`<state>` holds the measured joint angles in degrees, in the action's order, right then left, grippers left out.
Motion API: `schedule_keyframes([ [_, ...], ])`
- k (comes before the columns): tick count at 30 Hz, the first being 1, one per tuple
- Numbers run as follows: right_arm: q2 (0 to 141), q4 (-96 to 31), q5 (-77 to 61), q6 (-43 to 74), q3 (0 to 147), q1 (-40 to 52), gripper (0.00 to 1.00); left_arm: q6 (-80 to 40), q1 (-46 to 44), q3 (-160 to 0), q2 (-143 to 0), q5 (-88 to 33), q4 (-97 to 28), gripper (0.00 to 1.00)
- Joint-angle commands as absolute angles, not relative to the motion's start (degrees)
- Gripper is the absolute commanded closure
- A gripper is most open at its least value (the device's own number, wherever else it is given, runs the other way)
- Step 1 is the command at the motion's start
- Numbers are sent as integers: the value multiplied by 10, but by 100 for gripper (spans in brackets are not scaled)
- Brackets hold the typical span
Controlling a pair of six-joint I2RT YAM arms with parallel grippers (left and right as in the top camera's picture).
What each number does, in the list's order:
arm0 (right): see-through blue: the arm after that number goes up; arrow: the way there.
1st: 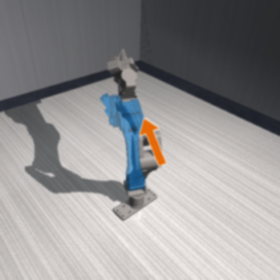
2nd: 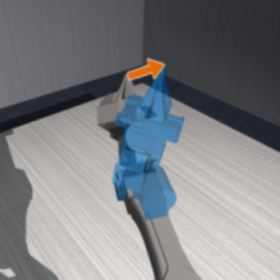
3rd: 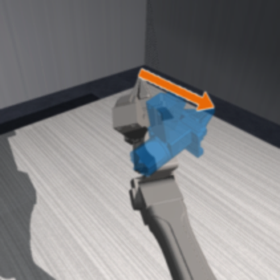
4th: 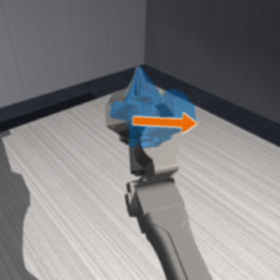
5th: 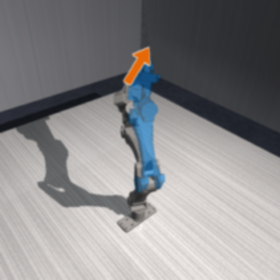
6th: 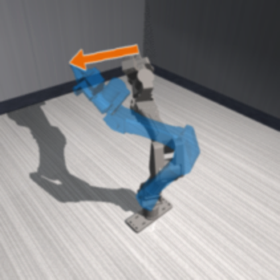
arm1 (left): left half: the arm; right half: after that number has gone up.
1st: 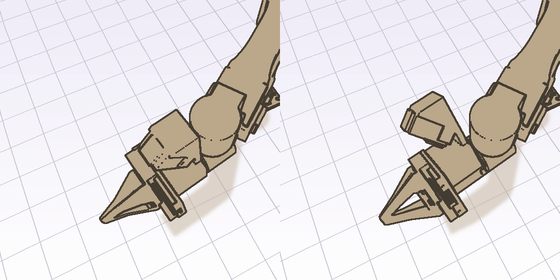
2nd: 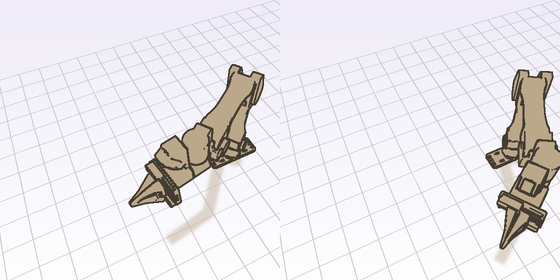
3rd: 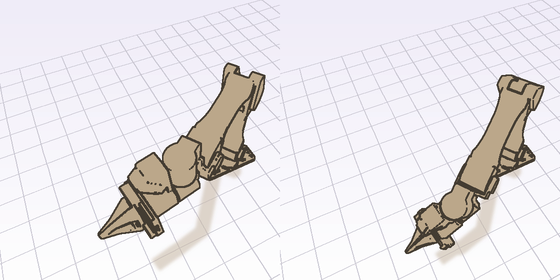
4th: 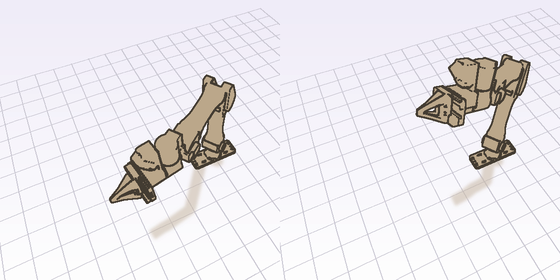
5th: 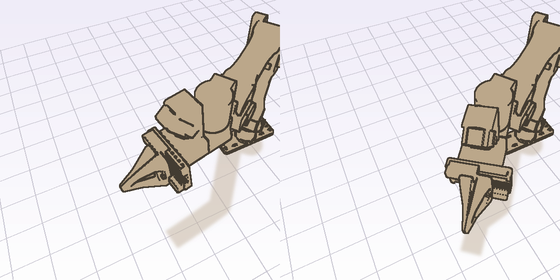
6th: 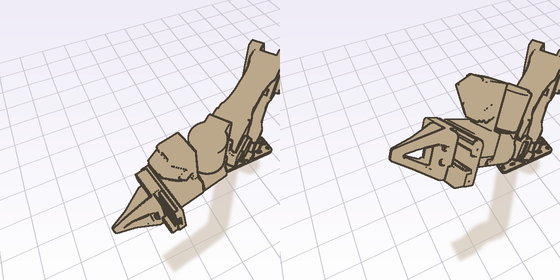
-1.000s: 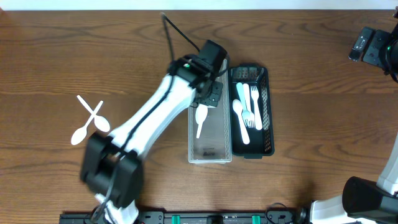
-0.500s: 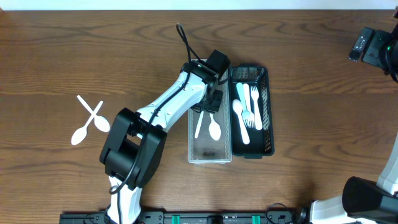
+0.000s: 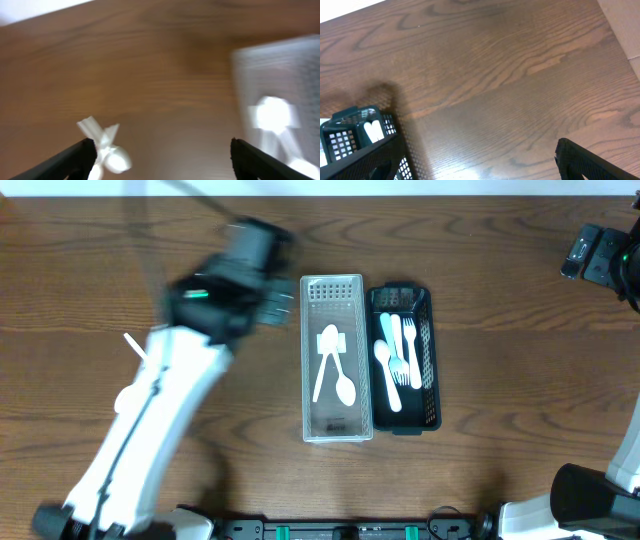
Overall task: Pack container
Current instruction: 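Move the left gripper back over the crossed spoons and grasp one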
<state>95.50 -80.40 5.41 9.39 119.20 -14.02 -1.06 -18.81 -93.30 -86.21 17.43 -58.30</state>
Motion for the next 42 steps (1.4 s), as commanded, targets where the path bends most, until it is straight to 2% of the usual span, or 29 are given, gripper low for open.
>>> schedule_keyframes([
  [1,956,-808,58,85,1191,-143,1,81,-77,-930,-854,187,-619,10],
  [7,956,-811,58,85,1191,-143,1,247,144,-912,-867,1,-639,5],
  [10,956,-811,58,85,1191,-143,1,304,215,-894,-884,-46,-629,4],
  [14,956,-810,58,85,1191,-143,1,348,269,-874,-924,-46,-607,2],
  [28,956,-808,58,85,1191,-143,1,427,281,-856,-1105,-69,-612,1],
  [42,956,-808,62,92,1191,-143,1,531,305,-856,-1135,-66,-598,0],
])
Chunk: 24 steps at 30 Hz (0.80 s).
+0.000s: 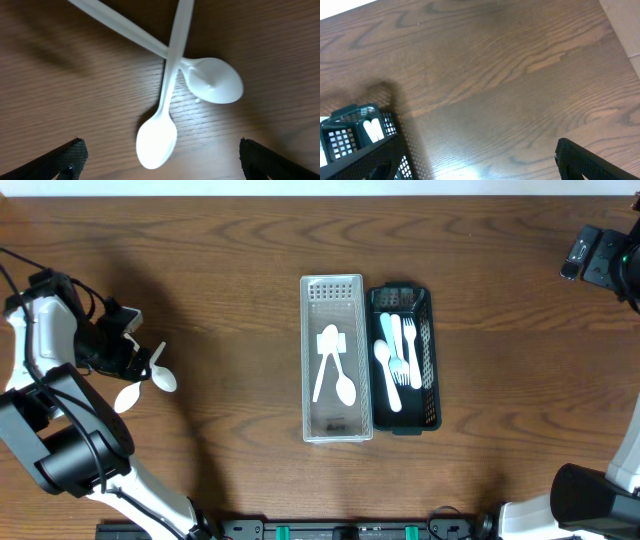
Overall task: Pack container
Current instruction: 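Move the left gripper back over the crossed spoons and grasp one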
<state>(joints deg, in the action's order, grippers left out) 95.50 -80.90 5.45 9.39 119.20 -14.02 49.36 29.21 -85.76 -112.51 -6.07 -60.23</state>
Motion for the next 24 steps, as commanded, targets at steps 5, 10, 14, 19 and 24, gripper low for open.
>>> schedule_keyframes([
  [5,956,-808,62,102,1191,-143,1,557,311,-856,-1145,-64,-579,0],
  [10,956,-808,62,107,1191,-143,1,561,311,-856,-1167,-60,-564,0],
  [14,956,-807,62,107,1191,-143,1,561,310,-856,-1183,-43,-548,1],
  [19,956,-807,62,107,1191,-143,1,561,308,-856,-1199,-21,-525,1],
  [24,956,-802,60,107,1191,-143,1,559,292,-856,-1202,-15,-513,2],
])
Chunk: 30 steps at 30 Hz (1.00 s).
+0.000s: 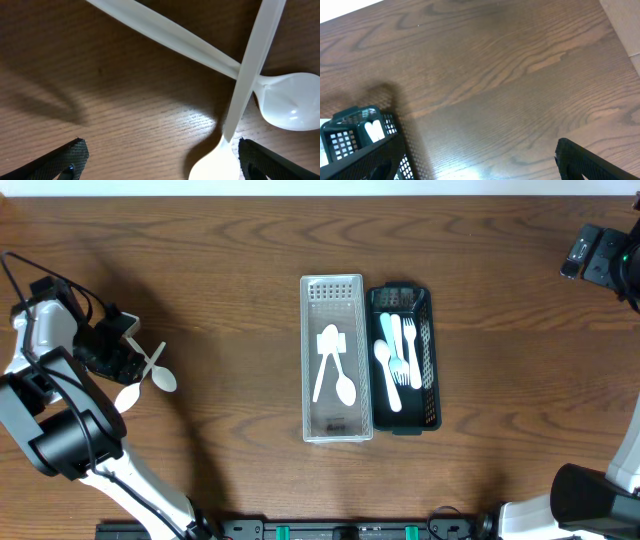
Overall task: Pack container
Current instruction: 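Move the left gripper back over the crossed spoons and grasp one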
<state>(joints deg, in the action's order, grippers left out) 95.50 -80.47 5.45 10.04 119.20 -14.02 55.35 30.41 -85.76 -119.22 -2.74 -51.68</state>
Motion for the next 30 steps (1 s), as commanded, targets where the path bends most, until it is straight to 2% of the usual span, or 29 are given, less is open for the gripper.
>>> schedule_keyframes([
  [1,956,-801,59,107,1191,-143,1,559,287,-856,-1202,-5,-510,2],
  [5,956,-799,58,107,1191,-143,1,559,270,-856,-1202,25,-504,2],
  [30,956,-799,58,107,1191,-143,1,552,264,-805,-1202,18,-478,2],
])
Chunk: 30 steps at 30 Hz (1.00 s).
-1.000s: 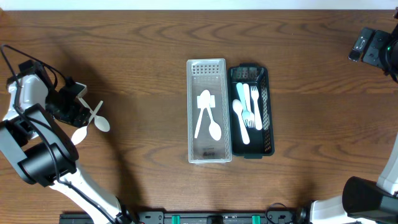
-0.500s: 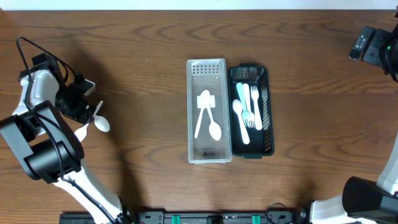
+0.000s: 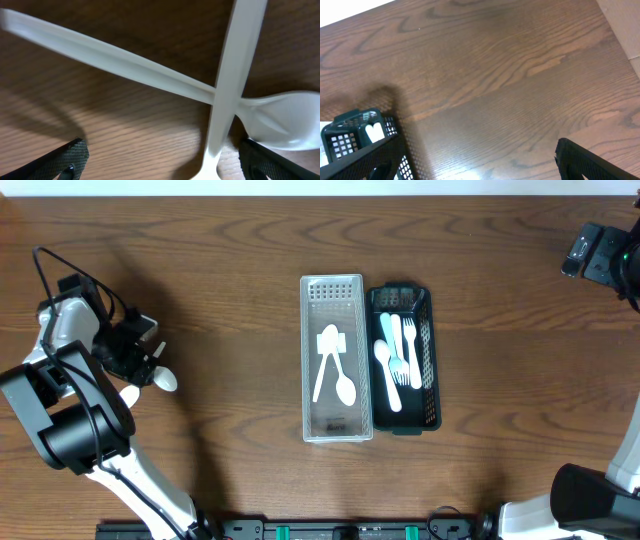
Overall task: Pack container
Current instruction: 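Move the left gripper back over the crossed spoons and grasp one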
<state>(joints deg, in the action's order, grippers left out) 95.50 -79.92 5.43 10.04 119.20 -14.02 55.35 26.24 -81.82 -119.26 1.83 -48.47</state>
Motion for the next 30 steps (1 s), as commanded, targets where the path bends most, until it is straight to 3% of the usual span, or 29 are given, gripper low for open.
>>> schedule_keyframes([
  [1,956,-799,58,107,1191,-143,1,552,264,-802,-1202,13,-474,2],
  [4,956,-799,58,107,1191,-143,1,552,264,-801,-1202,-11,-471,10],
  [10,956,-800,58,107,1191,-143,1,552,264,-801,-1202,-51,-472,50],
  [17,956,-800,58,107,1191,-143,1,552,264,-801,-1202,-61,-472,77],
  [25,956,-800,58,107,1191,-143,1,547,264,-801,-1202,-86,-472,81],
  [30,956,-800,58,107,1191,-143,1,539,264,-801,-1202,-86,-471,94],
])
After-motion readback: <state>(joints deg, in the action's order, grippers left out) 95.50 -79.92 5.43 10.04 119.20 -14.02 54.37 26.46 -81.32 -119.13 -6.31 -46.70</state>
